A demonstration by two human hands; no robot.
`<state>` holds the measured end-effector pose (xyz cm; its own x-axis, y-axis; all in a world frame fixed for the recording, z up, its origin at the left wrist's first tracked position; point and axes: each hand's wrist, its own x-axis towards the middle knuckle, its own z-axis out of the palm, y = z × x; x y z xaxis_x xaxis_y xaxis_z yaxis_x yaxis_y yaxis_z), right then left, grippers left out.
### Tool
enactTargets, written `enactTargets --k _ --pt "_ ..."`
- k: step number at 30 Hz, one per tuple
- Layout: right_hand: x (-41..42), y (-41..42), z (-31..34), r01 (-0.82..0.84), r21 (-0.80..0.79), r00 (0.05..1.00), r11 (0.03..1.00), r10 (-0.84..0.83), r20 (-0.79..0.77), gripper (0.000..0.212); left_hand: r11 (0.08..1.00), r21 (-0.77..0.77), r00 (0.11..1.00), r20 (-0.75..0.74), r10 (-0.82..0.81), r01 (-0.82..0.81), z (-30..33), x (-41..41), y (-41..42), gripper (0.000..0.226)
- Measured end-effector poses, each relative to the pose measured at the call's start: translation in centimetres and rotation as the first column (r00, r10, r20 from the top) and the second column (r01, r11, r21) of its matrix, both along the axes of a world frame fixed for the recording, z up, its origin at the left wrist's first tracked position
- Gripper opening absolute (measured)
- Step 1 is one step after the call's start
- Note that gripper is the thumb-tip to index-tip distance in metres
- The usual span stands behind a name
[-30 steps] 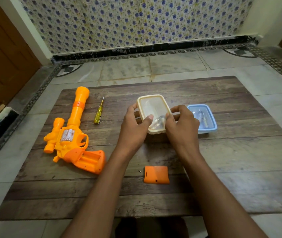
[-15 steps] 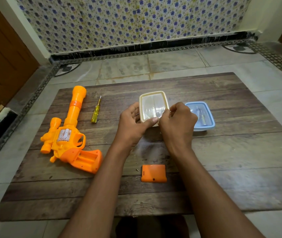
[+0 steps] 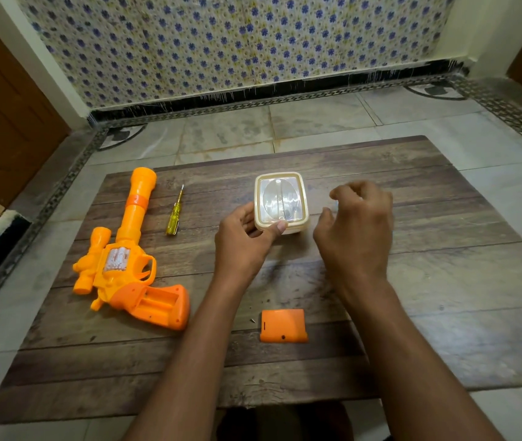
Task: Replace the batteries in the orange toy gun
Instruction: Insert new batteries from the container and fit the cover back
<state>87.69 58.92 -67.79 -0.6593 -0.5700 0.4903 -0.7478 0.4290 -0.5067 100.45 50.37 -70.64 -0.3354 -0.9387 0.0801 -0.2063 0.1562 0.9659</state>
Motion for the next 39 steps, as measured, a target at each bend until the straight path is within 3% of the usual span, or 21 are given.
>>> enactTargets --k 4,7,14,16,18,22,24,26,29,33,39 --pt "-1.4 0.7 -0.4 0.119 0.314 0.982 0.942 -0.159 0.106 0.038 0.999 -0.021 0.999 0.032 0.036 -0.035 0.1 -0.1 0.3 0.052" --pt "-2.2 0.9 -0.8 0.081 0.392 0.961 0.916 -0.177 0.215 0.042 0.997 -0.045 0.996 0.060 0.062 -0.059 0.2 -0.1 0.7 0.049" --pt "-2.7 0.4 -0.7 -0.022 0.065 0.952 0.998 0.001 0.308 0.043 0.987 -0.055 0.977 0.148 0.155 -0.148 0.9 0.0 1.9 0.037" --pt "-2.6 0.2 -0.5 -0.090 -0.045 0.959 0.995 0.099 0.266 0.042 0.951 -0.175 0.940 0.187 0.285 -0.254 1.1 0.2 2.3 0.032" --pt "-2.4 0.1 -0.3 -0.165 -0.156 0.961 0.974 0.195 0.198 0.041 0.900 -0.314 0.924 0.136 0.356 -0.301 1.6 0.3 2.6 0.014" --pt "-1.2 -0.2 -0.4 -0.344 -0.288 0.912 0.894 0.392 0.125 0.035 0.872 -0.438 0.959 0.068 0.276 -0.219 2.4 -0.1 3.4 0.018" --pt "-0.4 -0.5 -0.5 -0.444 -0.308 0.858 0.841 0.498 0.122 0.037 0.919 -0.377 0.989 0.044 0.140 -0.113 2.5 -0.3 3.9 0.022" --pt "0.2 -0.7 -0.7 -0.512 -0.327 0.816 0.794 0.569 0.104 0.039 0.976 -0.214 0.998 -0.053 0.040 -0.050 2.4 -0.4 4.0 0.026" --pt "0.7 -0.6 -0.5 -0.577 -0.350 0.736 0.738 0.656 0.170 0.049 0.998 0.046 0.960 -0.274 0.054 -0.043 2.7 -0.3 3.7 0.032" --pt "1.1 -0.2 -0.1 -0.628 -0.419 0.598 0.656 0.751 0.279 0.053 0.968 0.251 0.918 -0.375 0.127 -0.031 3.2 0.2 3.4 0.032" --pt "2.3 -0.4 0.0 -0.652 -0.417 0.644 0.633 0.753 0.135 0.035 0.928 0.369 0.842 -0.517 0.156 0.055 2.9 0.7 2.4 0.053"
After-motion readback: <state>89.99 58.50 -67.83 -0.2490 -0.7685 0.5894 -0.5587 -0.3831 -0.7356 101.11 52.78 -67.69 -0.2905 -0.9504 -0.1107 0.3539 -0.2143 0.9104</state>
